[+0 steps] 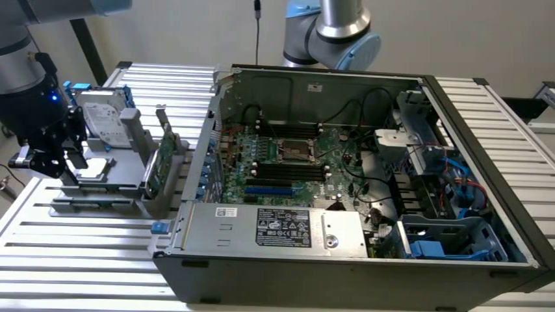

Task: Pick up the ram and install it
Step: 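Pick up the ram and move it above insertion slot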

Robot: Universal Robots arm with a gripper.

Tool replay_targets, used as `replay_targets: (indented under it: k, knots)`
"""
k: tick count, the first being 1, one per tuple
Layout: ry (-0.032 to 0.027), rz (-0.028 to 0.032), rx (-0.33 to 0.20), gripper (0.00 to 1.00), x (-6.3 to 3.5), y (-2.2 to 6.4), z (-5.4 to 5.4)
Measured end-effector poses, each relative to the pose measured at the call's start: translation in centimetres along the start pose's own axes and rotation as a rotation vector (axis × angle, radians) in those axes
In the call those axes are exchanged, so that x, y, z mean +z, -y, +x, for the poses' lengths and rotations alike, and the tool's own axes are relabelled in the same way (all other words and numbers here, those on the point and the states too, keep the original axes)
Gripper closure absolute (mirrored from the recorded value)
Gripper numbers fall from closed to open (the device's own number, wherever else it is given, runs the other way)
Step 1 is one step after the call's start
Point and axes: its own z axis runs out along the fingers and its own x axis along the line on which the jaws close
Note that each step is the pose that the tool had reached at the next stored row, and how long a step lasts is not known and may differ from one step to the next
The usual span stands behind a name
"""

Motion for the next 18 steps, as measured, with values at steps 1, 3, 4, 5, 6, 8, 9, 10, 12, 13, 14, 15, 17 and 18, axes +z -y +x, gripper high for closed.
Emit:
replay_targets:
  k: [1, 3, 4, 5, 6, 8, 9, 10, 12, 13, 14, 15, 17, 18]
  knots:
    - [0.0000, 0.0000, 0.000, 0.58, 0.00, 0.00, 0.00]
    - [0.0000, 0.0000, 0.000, 0.58, 0.00, 0.00, 0.00]
    - [0.0000, 0.0000, 0.000, 0.58, 0.00, 0.00, 0.00]
    - [0.0000, 0.0000, 0.000, 0.58, 0.00, 0.00, 0.00]
    - [0.0000, 0.0000, 0.000, 0.58, 0.00, 0.00, 0.00]
    - [0.0000, 0.0000, 0.000, 0.58, 0.00, 0.00, 0.00]
    - [0.0000, 0.0000, 0.000, 0.58, 0.00, 0.00, 0.00]
    - [0.0000, 0.0000, 0.000, 0.58, 0.00, 0.00, 0.00]
    - [0.0000, -0.0001, 0.000, 0.58, 0.00, 0.00, 0.00]
    - [0.0000, 0.0000, 0.000, 0.58, 0.00, 0.00, 0.00]
    - [0.0000, 0.0000, 0.000, 0.58, 0.00, 0.00, 0.00]
    - [0.0000, 0.0000, 0.000, 0.58, 0.00, 0.00, 0.00]
    - [0.0000, 0.0000, 0.000, 0.58, 0.00, 0.00, 0.00]
    - [0.0000, 0.0000, 0.000, 0.58, 0.00, 0.00, 0.00]
